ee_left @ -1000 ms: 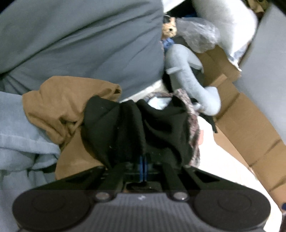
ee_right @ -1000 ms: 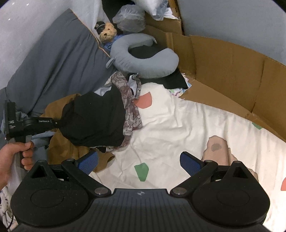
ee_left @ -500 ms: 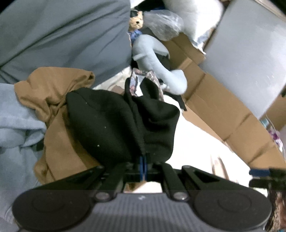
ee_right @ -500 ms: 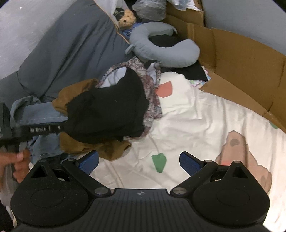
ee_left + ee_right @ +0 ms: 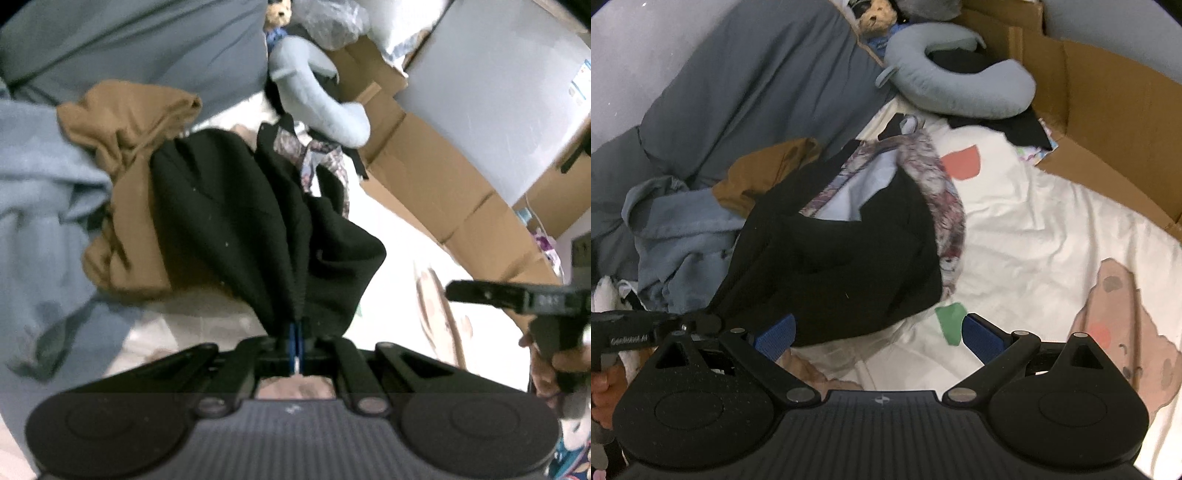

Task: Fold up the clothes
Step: 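Lift the black hoodie with the left tool while the right tool approaches it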

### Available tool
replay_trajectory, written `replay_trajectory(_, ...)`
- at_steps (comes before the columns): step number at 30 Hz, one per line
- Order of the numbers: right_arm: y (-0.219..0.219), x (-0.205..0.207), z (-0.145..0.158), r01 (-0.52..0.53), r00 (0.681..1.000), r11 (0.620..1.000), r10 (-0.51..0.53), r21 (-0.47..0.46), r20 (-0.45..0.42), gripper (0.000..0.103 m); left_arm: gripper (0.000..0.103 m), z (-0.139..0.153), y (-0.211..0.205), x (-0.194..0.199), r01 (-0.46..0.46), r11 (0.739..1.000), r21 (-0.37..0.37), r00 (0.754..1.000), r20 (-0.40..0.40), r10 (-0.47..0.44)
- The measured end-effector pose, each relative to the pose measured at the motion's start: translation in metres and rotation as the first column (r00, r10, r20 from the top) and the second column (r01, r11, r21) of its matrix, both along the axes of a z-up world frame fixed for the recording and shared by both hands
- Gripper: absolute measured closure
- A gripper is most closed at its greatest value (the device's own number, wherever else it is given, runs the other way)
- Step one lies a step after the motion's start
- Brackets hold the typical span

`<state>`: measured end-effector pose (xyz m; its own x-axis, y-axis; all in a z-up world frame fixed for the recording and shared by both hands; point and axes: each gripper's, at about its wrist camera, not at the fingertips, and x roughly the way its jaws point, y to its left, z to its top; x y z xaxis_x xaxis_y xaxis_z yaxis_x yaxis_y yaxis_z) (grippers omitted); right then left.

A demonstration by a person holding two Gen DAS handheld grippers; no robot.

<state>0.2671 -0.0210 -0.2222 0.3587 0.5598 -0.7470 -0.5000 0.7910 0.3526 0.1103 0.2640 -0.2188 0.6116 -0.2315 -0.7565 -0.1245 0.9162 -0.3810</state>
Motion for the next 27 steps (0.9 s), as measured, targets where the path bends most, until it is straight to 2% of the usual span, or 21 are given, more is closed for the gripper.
replay_trajectory(8,0.025,-0.002,-0.04,-0.014,0.998,1.0,0.014,-0.003,-0.067,0.004,0.102,-0.023,-0.018,-0.015,0.056,0.998,-0.042,0.997,-0.054,-0.058)
replay_trajectory(10,0.032,-0.002,-0.052,-0.014,0.996,1.0,0.014,-0.002,-0.086,0.007,0.102,-0.026,-0.022,-0.015,0.069,0.997,-0.044,0.996,-0.057,-0.071)
replay_trajectory(12,0.039,-0.002,-0.063,-0.015,0.994,1.0,0.015,-0.001,-0.105,0.033,0.102,-0.028,-0.024,-0.015,0.08,0.996,-0.043,0.995,-0.059,-0.082)
replay_trajectory(13,0.042,-0.002,-0.068,-0.014,0.994,1.0,0.014,-0.002,-0.113,0.038,0.102,-0.029,-0.024,-0.014,0.079,0.996,-0.041,0.995,-0.059,-0.082)
replay_trajectory(15,0.046,0.0,-0.076,-0.013,0.993,1.0,0.012,-0.005,-0.119,0.055,0.102,-0.03,-0.023,-0.013,0.079,0.996,-0.039,0.995,-0.06,-0.081)
replay_trajectory(16,0.047,0.002,-0.078,-0.013,0.993,1.0,0.013,-0.003,-0.119,0.058,0.102,-0.03,-0.023,-0.012,0.08,0.996,-0.037,0.995,-0.06,-0.082)
replay_trajectory(17,0.047,0.002,-0.079,-0.011,0.993,1.0,0.011,-0.001,-0.113,0.072,0.102,-0.03,-0.023,-0.011,0.081,0.996,-0.035,0.995,-0.06,-0.083)
replay_trajectory(18,0.046,0.003,-0.078,-0.007,0.995,1.0,0.007,0.0,-0.104,0.093,0.102,-0.029,-0.025,-0.016,0.087,0.996,-0.032,0.994,-0.063,-0.089)
replay_trajectory(19,0.044,0.003,-0.077,-0.004,0.996,1.0,0.004,-0.001,-0.093,0.1,0.101,-0.029,-0.025,-0.015,0.092,0.995,-0.025,0.993,-0.073,-0.093)
replay_trajectory(21,0.04,0.004,-0.074,0.002,0.997,1.0,-0.003,-0.005,-0.071,0.101,0.098,-0.029,-0.025,-0.013,0.088,0.996,-0.004,0.991,-0.101,-0.088)
replay_trajectory(23,0.03,0.006,-0.069,0.012,0.998,1.0,-0.013,-0.016,-0.057,0.102,0.087,-0.03,-0.024,-0.011,0.077,0.997,0.024,0.988,-0.134,-0.073)
replay_trajectory(24,0.024,0.007,-0.066,0.025,0.998,1.0,-0.026,-0.018,-0.055,0.102,0.081,-0.03,-0.023,-0.01,0.076,0.997,0.031,0.988,-0.138,-0.071)
replay_trajectory(27,0.004,0.004,-0.059,0.053,0.997,0.998,-0.054,-0.024,-0.046,0.102,0.072,-0.02,-0.019,-0.003,0.071,0.995,0.068,0.991,-0.117,-0.062)
